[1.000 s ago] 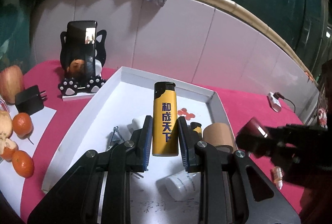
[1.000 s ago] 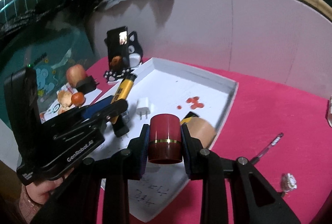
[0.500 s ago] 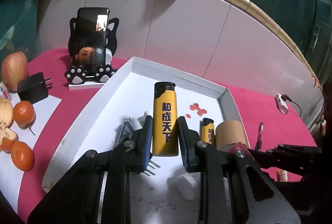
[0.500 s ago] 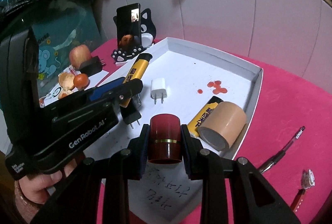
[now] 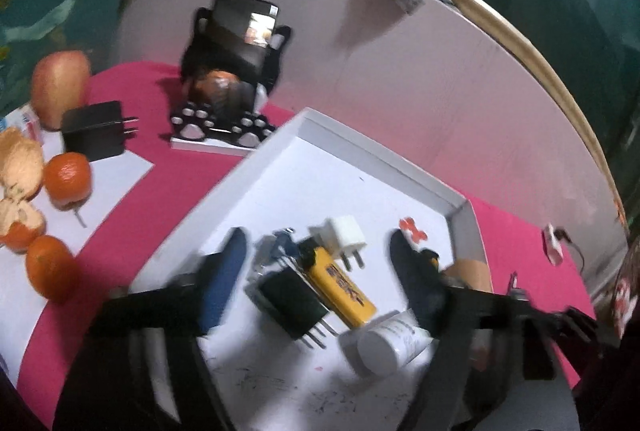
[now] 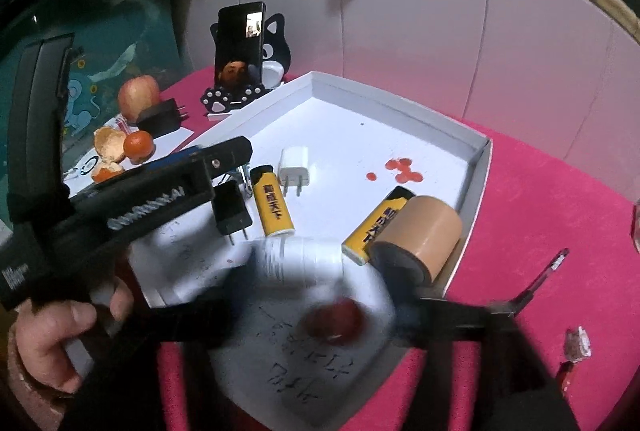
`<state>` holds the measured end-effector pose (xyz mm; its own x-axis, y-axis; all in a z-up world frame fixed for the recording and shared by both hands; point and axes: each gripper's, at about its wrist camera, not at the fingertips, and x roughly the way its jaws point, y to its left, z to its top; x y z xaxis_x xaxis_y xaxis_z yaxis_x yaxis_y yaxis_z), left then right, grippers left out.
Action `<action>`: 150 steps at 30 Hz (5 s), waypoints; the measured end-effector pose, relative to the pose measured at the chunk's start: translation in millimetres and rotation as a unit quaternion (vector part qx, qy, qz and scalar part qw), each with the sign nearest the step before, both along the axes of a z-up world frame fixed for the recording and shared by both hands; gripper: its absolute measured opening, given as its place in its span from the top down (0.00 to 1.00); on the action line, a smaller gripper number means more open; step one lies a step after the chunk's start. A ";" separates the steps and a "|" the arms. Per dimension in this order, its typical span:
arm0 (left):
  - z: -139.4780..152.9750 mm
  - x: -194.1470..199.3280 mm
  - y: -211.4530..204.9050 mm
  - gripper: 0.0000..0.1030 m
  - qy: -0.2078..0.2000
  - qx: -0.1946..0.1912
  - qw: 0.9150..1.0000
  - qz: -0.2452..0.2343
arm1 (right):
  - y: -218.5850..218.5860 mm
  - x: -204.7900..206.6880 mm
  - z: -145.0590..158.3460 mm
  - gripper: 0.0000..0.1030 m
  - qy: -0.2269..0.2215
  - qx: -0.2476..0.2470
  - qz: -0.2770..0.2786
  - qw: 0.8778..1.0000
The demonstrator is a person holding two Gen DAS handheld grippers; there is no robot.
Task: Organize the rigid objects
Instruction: 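Release the yellow lighter and red cap into the tray, opening both tools, then move both tools back toward the remaining items on the table, then grasp the small bottle with the left tool while right grasps the red stick, then carry the amber bottle and red stick over the white tray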
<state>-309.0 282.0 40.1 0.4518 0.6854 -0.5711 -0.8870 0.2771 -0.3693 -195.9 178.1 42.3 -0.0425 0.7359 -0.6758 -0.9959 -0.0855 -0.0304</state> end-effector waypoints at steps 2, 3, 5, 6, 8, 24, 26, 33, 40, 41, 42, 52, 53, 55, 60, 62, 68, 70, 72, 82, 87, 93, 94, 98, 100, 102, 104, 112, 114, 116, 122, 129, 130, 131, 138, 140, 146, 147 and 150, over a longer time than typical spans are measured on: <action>1.2 -4.7 -0.3 0.22 0.002 0.004 1.000 0.017 | -2.4 -0.5 1.7 0.09 -0.009 0.008 -0.003 1.000; 0.9 -6.2 0.2 0.21 0.002 0.003 1.000 0.023 | -2.9 -0.6 2.2 0.09 -0.013 0.010 -0.004 1.000; -0.7 -9.3 1.4 0.17 -0.001 -0.002 1.000 0.029 | -4.2 0.6 2.9 0.07 -0.013 0.013 -0.008 1.000; -1.1 -9.8 2.0 0.15 -0.003 -0.004 1.000 0.031 | -4.5 1.4 3.0 0.02 -0.013 0.013 -0.012 1.000; 0.0 -10.7 1.4 0.12 -0.002 0.000 0.999 0.037 | -6.3 3.1 3.4 0.00 -0.016 0.015 -0.018 1.000; 28.8 4.4 -23.0 0.12 0.037 0.045 0.997 0.049 | -34.5 33.9 16.9 0.00 -0.006 0.042 -0.064 0.997; 30.7 10.4 -27.1 0.12 0.045 0.046 0.997 0.042 | -40.7 39.9 18.6 0.00 -0.003 0.046 -0.068 0.997; 41.5 41.5 -46.3 0.12 0.071 0.062 0.996 0.004 | -57.5 67.6 24.4 0.00 0.020 0.060 -0.096 0.993; 49.1 77.1 -66.0 0.12 0.104 0.077 0.991 -0.039 | -76.5 102.6 28.8 0.00 0.045 0.074 -0.133 0.987; 49.9 83.0 -68.6 0.12 0.110 0.078 0.990 -0.047 | -80.8 109.5 29.3 0.00 0.047 0.077 -0.140 0.986; 50.6 88.1 -71.2 0.12 0.113 0.079 0.989 -0.055 | -84.4 114.4 29.8 0.00 0.047 0.080 -0.144 0.985; 41.5 155.3 -105.3 0.12 0.150 0.063 0.969 -0.185 | -151.9 234.3 11.5 0.00 0.056 0.088 -0.308 0.946; 38.7 163.3 -108.6 0.12 0.153 0.056 0.966 -0.202 | -157.1 244.0 6.9 0.00 0.065 0.083 -0.320 0.941; 28.8 184.7 -118.5 0.12 0.158 0.038 0.955 -0.250 | -169.6 261.2 -4.6 0.00 0.080 0.074 -0.342 0.933; -0.3 229.1 -145.2 0.12 0.184 0.002 0.927 -0.326 | -178.8 272.7 -25.6 0.00 0.096 0.053 -0.353 0.929; -6.6 237.5 -154.0 0.12 0.189 0.000 0.920 -0.343 | -178.5 275.4 -29.9 0.00 0.101 0.049 -0.349 0.930; -20.2 253.6 -163.4 0.21 0.225 0.009 0.906 -0.359 | -175.8 282.4 -42.5 0.00 0.122 0.034 -0.342 0.931; -25.4 255.8 -159.5 0.21 0.240 0.010 0.906 -0.349 | -176.8 285.2 -44.0 0.00 0.130 0.033 -0.344 0.929; -29.1 255.5 -154.9 0.30 0.251 0.011 0.906 -0.340 | -176.0 286.6 -44.7 0.00 0.135 0.034 -0.344 0.928; -27.9 258.5 -153.7 0.80 0.222 0.012 0.901 -0.373 | -146.6 239.7 -36.5 0.00 0.095 0.014 -0.251 0.963; -28.9 243.5 -145.6 0.80 0.214 -0.003 0.912 -0.351 | -131.4 217.7 -35.9 0.00 0.051 -0.003 -0.236 0.971; -29.3 232.4 -147.5 0.80 0.209 -0.006 0.917 -0.339 | -102.5 198.7 -44.8 0.43 0.040 -0.040 -0.187 0.981; -29.3 230.2 -148.2 0.81 0.207 -0.007 0.918 -0.339 | -100.5 196.5 -47.2 0.46 0.033 -0.042 -0.186 0.981; -31.0 226.9 -148.0 0.80 0.202 -0.011 0.920 -0.336 | -106.9 185.6 -46.5 0.72 0.013 -0.032 -0.151 0.988; -30.5 224.5 -148.1 0.80 0.201 -0.012 0.921 -0.333 | -111.8 183.8 -46.0 0.85 0.011 -0.031 -0.143 0.989; -28.8 218.5 -149.5 0.80 0.200 -0.011 0.922 -0.330 | -119.3 185.6 -45.1 0.85 0.022 -0.027 -0.139 0.990; -26.7 217.0 -151.1 0.80 0.199 -0.008 0.923 -0.329 | -124.2 187.3 -42.8 0.85 0.036 -0.020 -0.138 0.990; -10.0 211.8 -161.9 0.80 0.184 0.017 0.924 -0.335 | -137.5 190.6 -21.6 0.85 0.073 0.012 -0.141 0.987; -6.3 209.9 -163.7 0.80 0.181 0.023 0.925 -0.333 | -139.4 187.7 -15.9 0.85 0.075 0.019 -0.140 0.987; -1.9 207.2 -164.6 0.81 0.177 0.028 0.926 -0.332 | -140.1 184.4 -11.6 0.85 0.077 0.026 -0.139 0.987; 11.4 198.0 -164.7 0.80 0.164 0.045 0.932 -0.321 | -140.1 175.5 -0.5 0.85 0.078 0.039 -0.131 0.988; 26.7 184.3 -157.2 0.80 0.146 0.061 0.940 -0.303 | -138.7 165.0 23.6 0.85 0.070 0.063 -0.117 0.989; 28.6 181.6 -156.1 0.80 0.144 0.063 0.941 -0.300 | -137.6 162.9 26.3 0.85 0.068 0.066 -0.115 0.989; 30.6 178.6 -154.7 0.80 0.142 0.065 0.943 -0.296 | -136.1 160.0 29.9 0.85 0.065 0.070 -0.113 0.989; 43.0 156.1 -145.1 0.81 0.124 0.076 0.953 -0.265 | -128.7 144.1 47.4 0.85 0.050 0.091 -0.097 0.990; 46.0 149.6 -142.9 0.81 0.121 0.080 0.955 -0.258 | -126.9 139.4 53.0 0.85 0.046 0.100 -0.095 0.989; 53.8 129.7 -133.4 0.81 0.108 0.086 0.963 -0.232 | -117.2 119.1 68.0 0.85 0.031 0.114 -0.074 0.990; 55.1 126.6 -131.5 0.81 0.107 0.087 0.964 -0.227 | -116.0 116.5 69.7 0.85 0.029 0.116 -0.072 0.990; 59.5 115.0 -125.8 0.81 0.103 0.092 0.968 -0.210 | -111.2 106.0 74.8 0.85 0.023 0.120 -0.060 0.991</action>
<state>-194.0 156.2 99.7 0.6019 0.5639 -0.5654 -0.7313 0.6737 -0.1066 -89.9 66.9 117.1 0.0279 0.8769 -0.4798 -0.9992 0.0378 0.0111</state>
